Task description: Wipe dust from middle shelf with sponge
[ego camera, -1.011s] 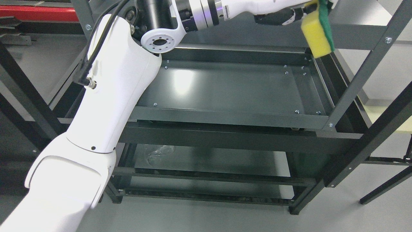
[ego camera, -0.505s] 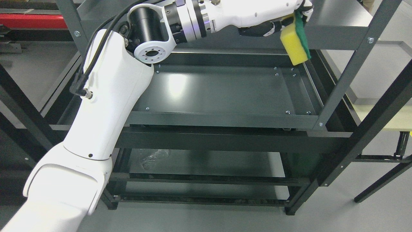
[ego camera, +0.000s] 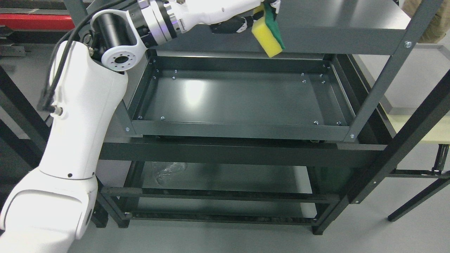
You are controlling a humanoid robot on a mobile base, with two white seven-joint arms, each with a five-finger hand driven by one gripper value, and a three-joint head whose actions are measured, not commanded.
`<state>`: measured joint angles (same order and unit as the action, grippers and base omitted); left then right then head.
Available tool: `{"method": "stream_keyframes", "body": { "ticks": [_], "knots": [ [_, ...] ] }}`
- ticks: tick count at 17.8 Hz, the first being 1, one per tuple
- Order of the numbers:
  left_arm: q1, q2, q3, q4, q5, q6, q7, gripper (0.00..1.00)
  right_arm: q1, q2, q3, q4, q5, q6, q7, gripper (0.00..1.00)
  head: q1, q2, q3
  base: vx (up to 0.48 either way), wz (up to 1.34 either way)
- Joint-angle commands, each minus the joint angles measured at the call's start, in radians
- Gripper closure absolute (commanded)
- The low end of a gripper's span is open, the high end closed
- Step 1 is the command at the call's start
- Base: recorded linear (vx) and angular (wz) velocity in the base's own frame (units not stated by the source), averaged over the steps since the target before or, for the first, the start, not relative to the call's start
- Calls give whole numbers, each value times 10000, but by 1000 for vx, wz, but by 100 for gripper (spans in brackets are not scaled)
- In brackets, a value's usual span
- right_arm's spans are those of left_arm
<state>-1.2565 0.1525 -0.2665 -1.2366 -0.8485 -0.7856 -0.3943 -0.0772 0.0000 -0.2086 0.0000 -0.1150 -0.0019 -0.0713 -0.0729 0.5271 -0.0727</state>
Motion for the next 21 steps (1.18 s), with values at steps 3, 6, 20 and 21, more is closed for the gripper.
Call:
{"method": "stream_keyframes", "body": {
  "ticks": [3, 6, 20, 21],
  "knots": [
    [767, 1986, 3215, -274, 307, 2, -674, 100, 5, -174, 0, -174, 0, 724, -8, 0, 0, 0, 0, 0, 0],
    [1289, 2722, 3661, -274, 798, 2, -689, 100, 5, -174, 0, -174, 0, 724, -8, 0, 0, 0, 0, 0, 0],
    [895, -139, 2406, 459, -271, 2, -781, 100, 5, -174, 0, -174, 0, 724, -8, 0, 0, 0, 0, 0, 0],
    [512, -554, 2344, 872, -608, 2, -766, 100, 5, -174, 0, -174, 0, 724, -8, 0, 0, 0, 0, 0, 0]
  ]
}}
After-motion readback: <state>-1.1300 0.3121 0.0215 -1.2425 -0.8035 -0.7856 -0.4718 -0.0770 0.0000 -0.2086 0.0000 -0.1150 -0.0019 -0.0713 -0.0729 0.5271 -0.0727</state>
